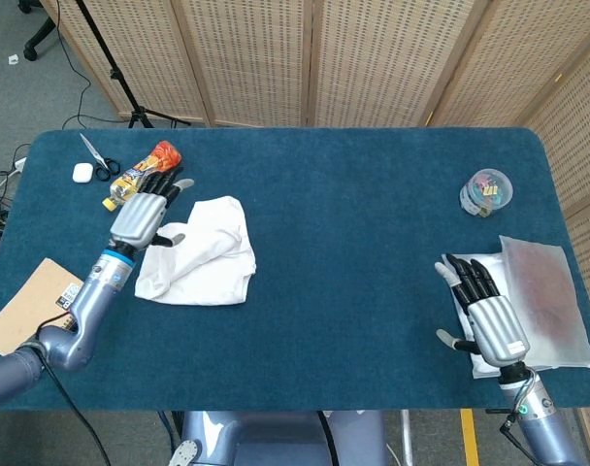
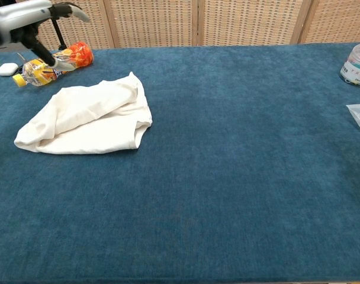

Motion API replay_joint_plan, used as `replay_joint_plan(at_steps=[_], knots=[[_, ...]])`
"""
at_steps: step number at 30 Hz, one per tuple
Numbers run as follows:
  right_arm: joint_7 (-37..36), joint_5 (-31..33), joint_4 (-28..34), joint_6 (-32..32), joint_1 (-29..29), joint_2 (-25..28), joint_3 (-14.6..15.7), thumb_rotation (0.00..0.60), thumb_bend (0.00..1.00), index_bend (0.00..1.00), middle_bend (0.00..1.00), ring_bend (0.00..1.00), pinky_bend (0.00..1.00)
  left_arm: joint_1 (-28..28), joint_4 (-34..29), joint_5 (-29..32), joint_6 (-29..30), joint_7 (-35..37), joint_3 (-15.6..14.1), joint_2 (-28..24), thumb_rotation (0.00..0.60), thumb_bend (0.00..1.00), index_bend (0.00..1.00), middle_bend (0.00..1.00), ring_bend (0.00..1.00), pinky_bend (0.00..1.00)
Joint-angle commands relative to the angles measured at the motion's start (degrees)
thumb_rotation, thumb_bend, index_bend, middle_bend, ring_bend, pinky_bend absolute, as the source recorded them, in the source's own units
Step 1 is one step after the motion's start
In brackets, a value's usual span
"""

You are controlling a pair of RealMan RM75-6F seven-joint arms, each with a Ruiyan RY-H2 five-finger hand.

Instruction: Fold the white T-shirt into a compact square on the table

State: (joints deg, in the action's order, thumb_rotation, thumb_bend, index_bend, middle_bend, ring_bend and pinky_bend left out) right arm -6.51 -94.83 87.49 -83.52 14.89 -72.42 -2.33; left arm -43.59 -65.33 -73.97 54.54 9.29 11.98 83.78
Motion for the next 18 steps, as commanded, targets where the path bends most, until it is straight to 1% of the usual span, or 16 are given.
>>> replay_joint_plan(at_steps=[1,4,10,18], knots=[[0.7,-0.1,0.2,0.3,0.1,-0.3,0.1,0.600,0.00,0.00,0.00,0.00,0.00,3.5,10.2,-5.1,1.2,8.0,-5.1,-1.0,0.600,0.22,0.26,0.00,0.00,0.00],[1.5,-0.1,0.2,0.8,0.3,-0.7,0.2,0.600,0.00,0.00,0.00,0.00,0.00,3.9,15.4,-6.6,0.8,11.8,-6.5,1.6,0.600,0.23,0.30,0.00,0.00,0.00],[2.4,0.0,0.0,1.3,0.4,-1.2,0.4,0.600,0.00,0.00,0.00,0.00,0.00,3.5,23.1,-9.1,1.6,15.5,-7.8,6.7,0.600,0.25,0.33,0.00,0.00,0.00],[2.2,0.5,-0.3,1.5,0.5,-1.3,0.2,0.600,0.00,0.00,0.00,0.00,0.00,3.0,27.5,-10.2,1.3,17.3,-8.5,10.5,0.600,0.26,0.34,0.00,0.00,0.00]])
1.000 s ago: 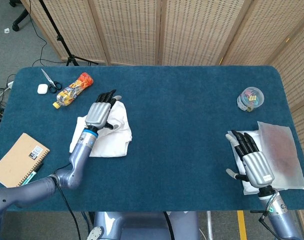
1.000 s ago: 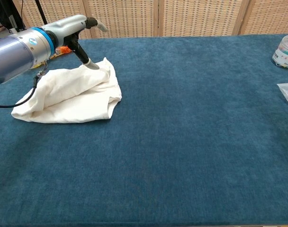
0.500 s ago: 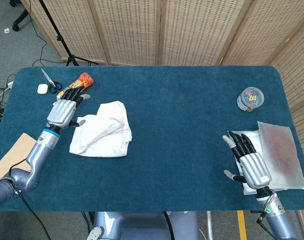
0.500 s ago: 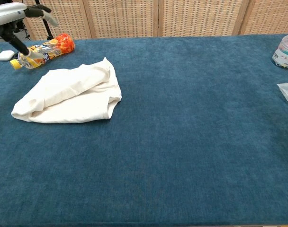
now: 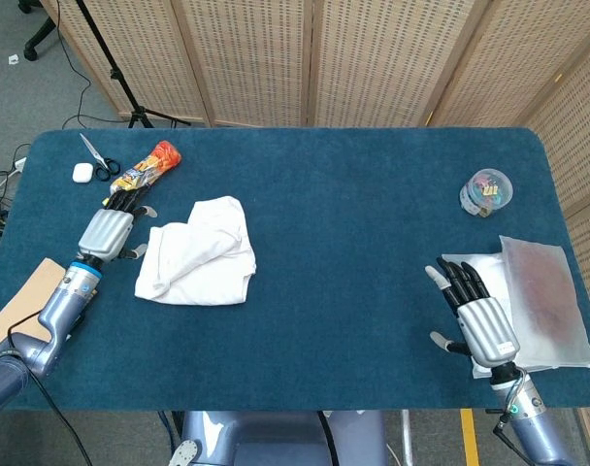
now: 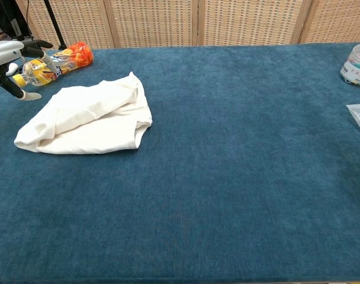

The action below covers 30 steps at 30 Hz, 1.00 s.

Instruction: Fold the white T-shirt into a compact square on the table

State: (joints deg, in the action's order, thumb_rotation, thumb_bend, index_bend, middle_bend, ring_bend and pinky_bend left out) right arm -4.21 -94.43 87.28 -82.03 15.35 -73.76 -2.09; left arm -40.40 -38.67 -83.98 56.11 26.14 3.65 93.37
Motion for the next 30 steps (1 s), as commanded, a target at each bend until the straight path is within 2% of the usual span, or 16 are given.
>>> replay_joint_plan(at_steps=[1,12,18,24,30], knots=[[-0.1,0.1,-0.1,0.0,0.0,0.0,-0.1,0.600,0.00,0.00,0.00,0.00,0.00,-0.3,1.1,-0.2,-0.3,0.5,-0.1,1.2,0.600,0.26,0.34,0.00,0.00,0.00],[-0.6,0.3,-0.2,-0.2,-0.1,0.3,-0.2,0.600,0.00,0.00,0.00,0.00,0.00,-1.9,5.1,0.6,-2.7,-0.8,0.6,6.5,0.600,0.28,0.35,0.00,0.00,0.00],[-0.9,0.4,-0.2,-0.2,0.0,0.4,-0.3,0.600,0.00,0.00,0.00,0.00,0.00,-2.1,7.0,0.7,-2.6,-0.7,0.9,8.6,0.600,0.33,0.37,0.00,0.00,0.00],[-1.0,0.4,-0.3,-0.1,0.0,0.4,-0.3,0.600,0.00,0.00,0.00,0.00,0.00,-2.0,8.7,0.5,-1.3,-0.5,1.0,9.6,0.600,0.44,0.42,0.00,0.00,0.00],[-1.0,0.3,-0.2,-0.2,0.0,0.5,-0.2,0.600,0.00,0.00,0.00,0.00,0.00,-1.7,10.3,0.5,-0.4,0.2,1.2,10.6,0.600,0.47,0.52,0.00,0.00,0.00]])
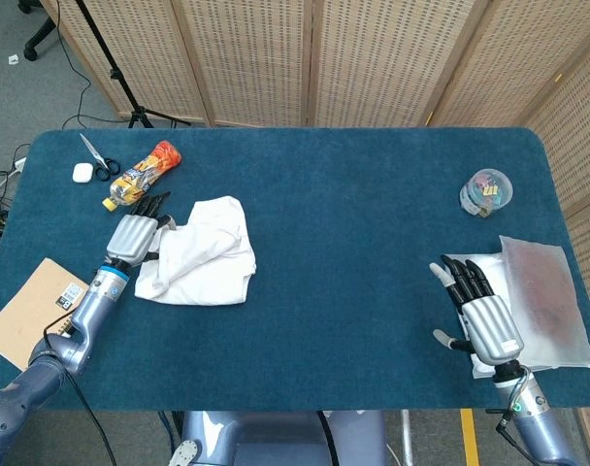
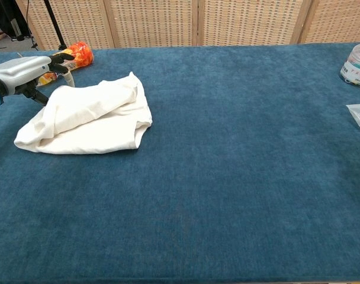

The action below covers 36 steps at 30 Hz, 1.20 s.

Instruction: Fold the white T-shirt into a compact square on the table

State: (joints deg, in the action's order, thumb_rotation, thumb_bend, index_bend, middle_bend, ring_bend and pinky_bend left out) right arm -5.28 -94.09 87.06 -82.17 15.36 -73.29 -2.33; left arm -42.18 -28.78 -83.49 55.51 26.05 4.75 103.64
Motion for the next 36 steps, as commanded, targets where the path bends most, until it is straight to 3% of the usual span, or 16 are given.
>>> replay_joint_plan(at_steps=[1,13,18,26,36], knots=[[0.0,0.0,0.1,0.0,0.0,0.0,0.0,0.600,0.00,0.00,0.00,0.00,0.00,0.1,0.7,0.0,0.4,0.3,0.2,0.5,0.600,0.47,0.53,0.00,0.00,0.00],[0.1,-0.1,0.3,-0.3,-0.1,0.2,0.0,0.600,0.00,0.00,0.00,0.00,0.00,0.3,-0.6,-1.5,6.0,1.1,0.2,-0.2,0.600,0.51,0.64,0.00,0.00,0.00],[0.0,-0.1,0.4,-0.4,-0.1,0.3,0.0,0.600,0.00,0.00,0.00,0.00,0.00,0.4,-6.7,-3.9,12.1,0.6,-0.3,-3.1,0.600,0.51,0.65,0.00,0.00,0.00],[0.3,-0.5,0.8,-0.5,-0.2,0.5,0.2,0.600,0.00,0.00,0.00,0.00,0.00,0.2,-14.4,-9.9,18.8,-9.8,-3.2,-5.8,0.600,0.50,0.67,0.00,0.00,0.00],[0.8,-0.7,1.2,-0.3,-0.2,0.5,0.4,0.600,0.00,0.00,0.00,0.00,0.00,-1.1,-14.4,-14.9,20.7,-19.5,-6.0,-4.3,0.600,0.48,0.67,0.00,0.00,0.00]])
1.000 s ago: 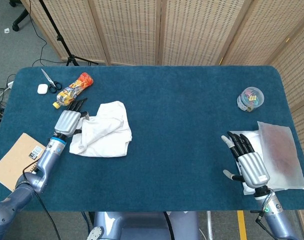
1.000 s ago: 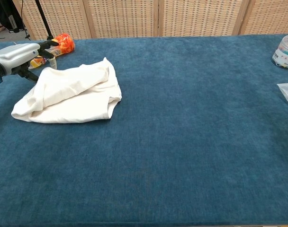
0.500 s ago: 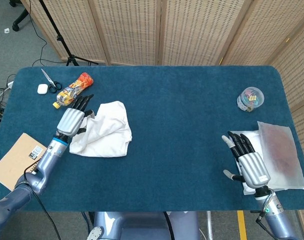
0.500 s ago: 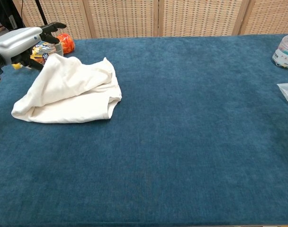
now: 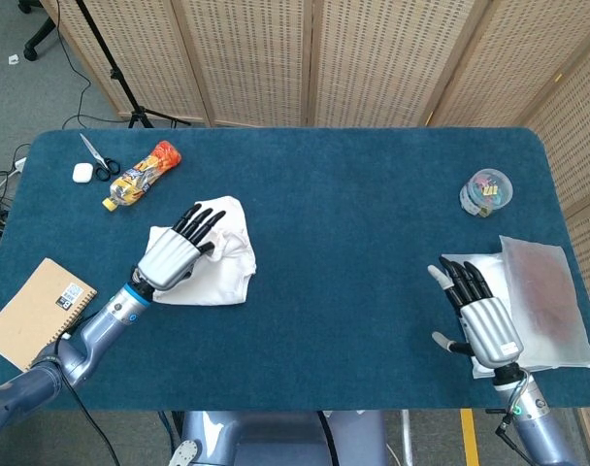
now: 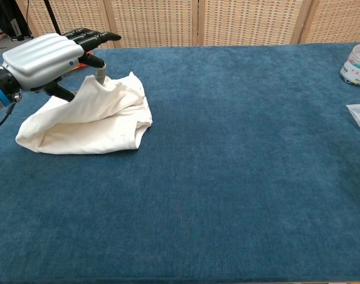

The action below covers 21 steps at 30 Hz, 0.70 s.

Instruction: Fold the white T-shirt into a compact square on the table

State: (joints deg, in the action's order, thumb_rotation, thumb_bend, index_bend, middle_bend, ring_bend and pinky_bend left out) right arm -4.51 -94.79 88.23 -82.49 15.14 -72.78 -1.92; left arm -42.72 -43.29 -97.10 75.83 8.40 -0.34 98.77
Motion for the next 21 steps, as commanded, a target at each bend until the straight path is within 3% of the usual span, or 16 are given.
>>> replay_joint_plan(at_steps=[1,9,17,21], knots=[[0.0,0.0,0.1,0.1,0.0,0.0,0.0,0.600,0.00,0.00,0.00,0.00,0.00,-0.7,0.2,-1.7,0.4,-2.6,-1.2,0.8,0.600,0.48,0.67,0.00,0.00,0.00],[-0.1,0.0,0.4,0.0,-0.1,0.3,0.1,0.600,0.00,0.00,0.00,0.00,0.00,-1.3,2.2,-5.5,0.8,-7.1,-4.2,2.0,0.600,0.42,0.64,0.00,0.00,0.00],[0.1,-0.3,0.7,0.1,-0.1,0.4,0.3,0.600,0.00,0.00,0.00,0.00,0.00,-0.7,5.3,-7.9,3.8,-7.5,-6.1,3.3,0.600,0.32,0.19,0.00,0.00,0.00],[0.1,-0.3,0.8,0.1,-0.1,0.4,0.3,0.600,0.00,0.00,0.00,0.00,0.00,0.2,5.5,-6.0,5.4,-5.2,-4.3,4.5,0.600,0.25,0.00,0.00,0.00,0.00]])
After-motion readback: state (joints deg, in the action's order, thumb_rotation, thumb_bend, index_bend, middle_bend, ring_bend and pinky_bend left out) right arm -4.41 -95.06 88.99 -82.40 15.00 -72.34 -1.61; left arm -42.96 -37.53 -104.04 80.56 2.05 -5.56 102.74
